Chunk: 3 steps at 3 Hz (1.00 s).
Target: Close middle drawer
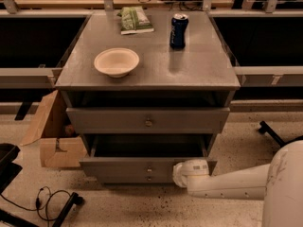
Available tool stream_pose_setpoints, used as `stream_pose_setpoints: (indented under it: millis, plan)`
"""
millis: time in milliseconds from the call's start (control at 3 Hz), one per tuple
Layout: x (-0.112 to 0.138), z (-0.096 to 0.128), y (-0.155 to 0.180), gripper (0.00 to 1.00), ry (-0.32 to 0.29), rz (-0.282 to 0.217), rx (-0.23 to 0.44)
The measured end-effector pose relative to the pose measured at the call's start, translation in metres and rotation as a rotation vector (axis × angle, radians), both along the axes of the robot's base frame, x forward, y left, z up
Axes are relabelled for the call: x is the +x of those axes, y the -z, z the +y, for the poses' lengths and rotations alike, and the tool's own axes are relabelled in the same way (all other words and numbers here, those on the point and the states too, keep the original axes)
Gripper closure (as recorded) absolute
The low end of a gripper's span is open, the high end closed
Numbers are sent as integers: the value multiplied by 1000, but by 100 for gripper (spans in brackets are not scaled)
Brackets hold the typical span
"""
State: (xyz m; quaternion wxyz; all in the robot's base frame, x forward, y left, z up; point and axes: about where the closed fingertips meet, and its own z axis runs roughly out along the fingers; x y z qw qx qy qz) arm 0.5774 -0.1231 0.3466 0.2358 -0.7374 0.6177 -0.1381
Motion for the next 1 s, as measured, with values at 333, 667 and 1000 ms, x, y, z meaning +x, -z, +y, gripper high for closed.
stream_pose_setpoints:
  millis: [333,667,1000]
  plan:
    - [0,0,0,6,0,0,0]
    - [0,0,0,0,0,0,0]
    - [0,0,0,0,0,0,0]
